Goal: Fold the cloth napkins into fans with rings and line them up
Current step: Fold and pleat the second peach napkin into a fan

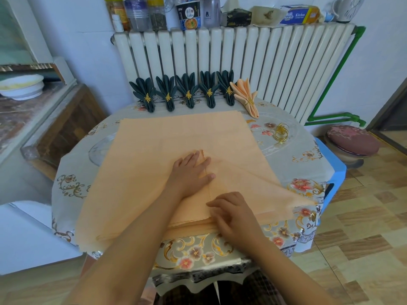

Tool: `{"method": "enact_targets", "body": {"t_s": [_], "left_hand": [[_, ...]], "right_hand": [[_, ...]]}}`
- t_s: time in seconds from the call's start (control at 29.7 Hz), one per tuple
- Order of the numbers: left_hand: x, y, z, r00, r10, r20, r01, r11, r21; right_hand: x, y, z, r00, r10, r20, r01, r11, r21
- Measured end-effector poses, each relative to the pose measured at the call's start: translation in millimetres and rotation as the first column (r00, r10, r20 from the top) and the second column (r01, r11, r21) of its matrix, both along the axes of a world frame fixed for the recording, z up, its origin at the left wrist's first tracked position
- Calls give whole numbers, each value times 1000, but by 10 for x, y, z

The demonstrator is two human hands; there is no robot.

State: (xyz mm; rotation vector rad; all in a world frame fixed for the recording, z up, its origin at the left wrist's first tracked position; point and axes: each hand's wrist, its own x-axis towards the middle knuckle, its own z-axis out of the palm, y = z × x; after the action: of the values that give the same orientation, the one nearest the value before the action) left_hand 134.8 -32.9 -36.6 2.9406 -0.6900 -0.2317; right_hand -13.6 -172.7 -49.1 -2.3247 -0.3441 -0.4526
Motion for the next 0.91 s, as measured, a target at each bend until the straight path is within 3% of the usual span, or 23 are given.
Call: {"method": "enact_targets", "body": {"t_s": [0.1,0.27,0.47,0.57,0.71,0.91], "left_hand": [[9,-4,-20,1000,5,-2,-5,1000,-7],[11,-4,-5,1000,10,11,-9,998,-56],[-163,89,119,995,16,99,16,948,-318],[-380,236,252,992,-67,107,95,957,-276],[-795,615,372,976,-190,-104,160,956,-247],[-1075,974,455,972,-170,-161,147,979,-143]], "right_hand": [[7,-13,-23,994,110,-15,-110,993,-48],[27,-2,-24,994,103,23,-97,979,-180],[-6,24,2,988,70,139,-33,966,-256],[-2,34,-14,978,57,201,15,940,-341],[3,68,-14,965,-2,261,104,921,-375],[-6,121,21,965,-86,249,179,908,-378]]}}
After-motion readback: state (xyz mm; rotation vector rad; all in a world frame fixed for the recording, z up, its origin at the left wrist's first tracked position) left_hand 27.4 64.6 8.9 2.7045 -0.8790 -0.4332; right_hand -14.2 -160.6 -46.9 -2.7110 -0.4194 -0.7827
